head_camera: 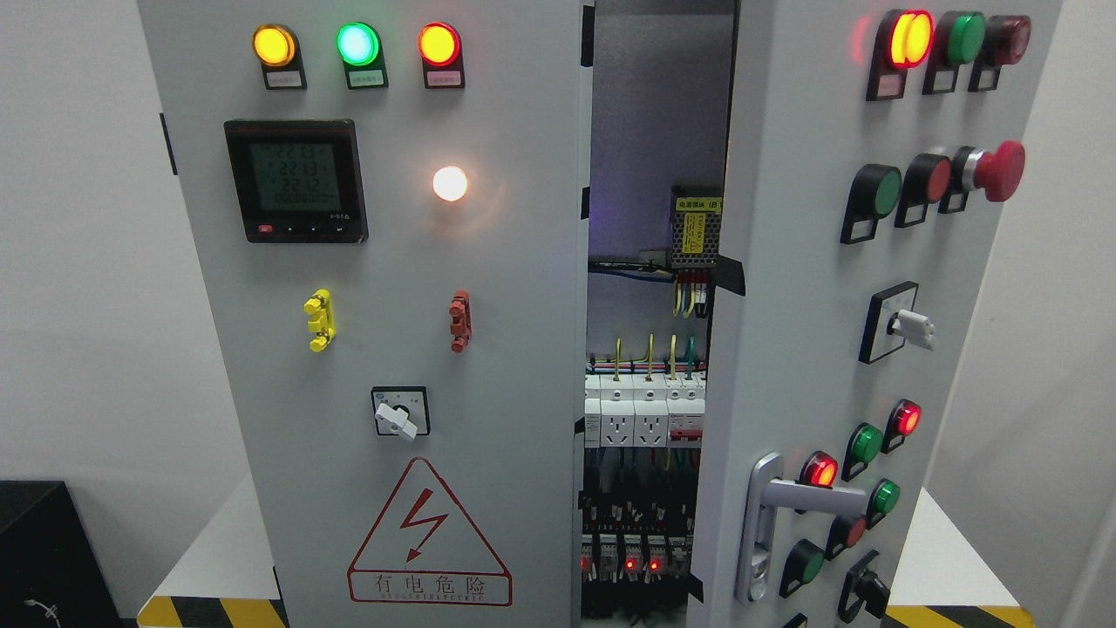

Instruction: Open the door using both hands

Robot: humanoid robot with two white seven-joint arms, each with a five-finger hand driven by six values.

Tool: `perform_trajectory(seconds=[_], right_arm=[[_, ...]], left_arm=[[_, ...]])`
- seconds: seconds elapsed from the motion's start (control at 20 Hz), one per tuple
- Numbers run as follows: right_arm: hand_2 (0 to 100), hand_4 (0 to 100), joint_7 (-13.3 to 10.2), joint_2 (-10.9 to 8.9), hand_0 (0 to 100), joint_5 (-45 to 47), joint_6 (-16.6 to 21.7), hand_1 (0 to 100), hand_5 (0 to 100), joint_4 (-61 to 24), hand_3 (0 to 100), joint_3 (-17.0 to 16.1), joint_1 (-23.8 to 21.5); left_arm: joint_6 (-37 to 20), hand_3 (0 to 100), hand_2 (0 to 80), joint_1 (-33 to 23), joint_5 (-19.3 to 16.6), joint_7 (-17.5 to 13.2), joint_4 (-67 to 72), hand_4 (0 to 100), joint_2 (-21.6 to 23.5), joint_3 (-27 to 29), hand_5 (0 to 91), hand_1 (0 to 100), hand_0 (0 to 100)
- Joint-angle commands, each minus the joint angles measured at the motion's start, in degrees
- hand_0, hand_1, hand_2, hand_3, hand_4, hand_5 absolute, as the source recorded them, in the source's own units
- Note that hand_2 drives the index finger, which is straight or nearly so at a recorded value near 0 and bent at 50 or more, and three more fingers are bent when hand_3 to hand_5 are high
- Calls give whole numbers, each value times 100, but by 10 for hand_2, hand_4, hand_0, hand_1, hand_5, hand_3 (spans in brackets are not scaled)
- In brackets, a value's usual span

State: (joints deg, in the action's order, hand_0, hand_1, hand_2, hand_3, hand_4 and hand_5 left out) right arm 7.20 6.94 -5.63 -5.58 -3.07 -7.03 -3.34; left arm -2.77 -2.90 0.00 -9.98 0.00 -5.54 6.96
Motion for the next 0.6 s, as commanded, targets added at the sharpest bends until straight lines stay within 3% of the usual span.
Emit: perform_trajectory(seconds=[0.0,0.25,0.35,0.45,0.5,0.55], right_arm=[[0,0,0,1,0,1,4,0,0,-1,0,0,0],[0,0,0,1,0,1,4,0,0,-1,0,0,0],[0,0,0,1,0,1,4,0,0,-1,0,0,0],[0,0,0,1,0,1,4,0,0,-1,0,0,0],[0,0,0,1,0,1,4,0,0,-1,0,0,0],[0,0,0,1,0,1,4,0,0,-1,0,0,0]], left_arm=[[-4,0,0,0,-18,-3,-184,0,0,-1,0,0,0],[-4,0,0,0,-18,-3,-176,0,0,-1,0,0,0],[-4,0,0,-96,-9,-169,-350,0,166,-27,0,0,0],[-4,0,0,-228,52,-860,-989,0,1006,-133,0,0,0],[-4,0,0,-307,340,-1422,-1411,0,1568,-116,0,0,0],[-57,0,0,-360,952,-1958,-1850,0,2234,-115,0,0,0]])
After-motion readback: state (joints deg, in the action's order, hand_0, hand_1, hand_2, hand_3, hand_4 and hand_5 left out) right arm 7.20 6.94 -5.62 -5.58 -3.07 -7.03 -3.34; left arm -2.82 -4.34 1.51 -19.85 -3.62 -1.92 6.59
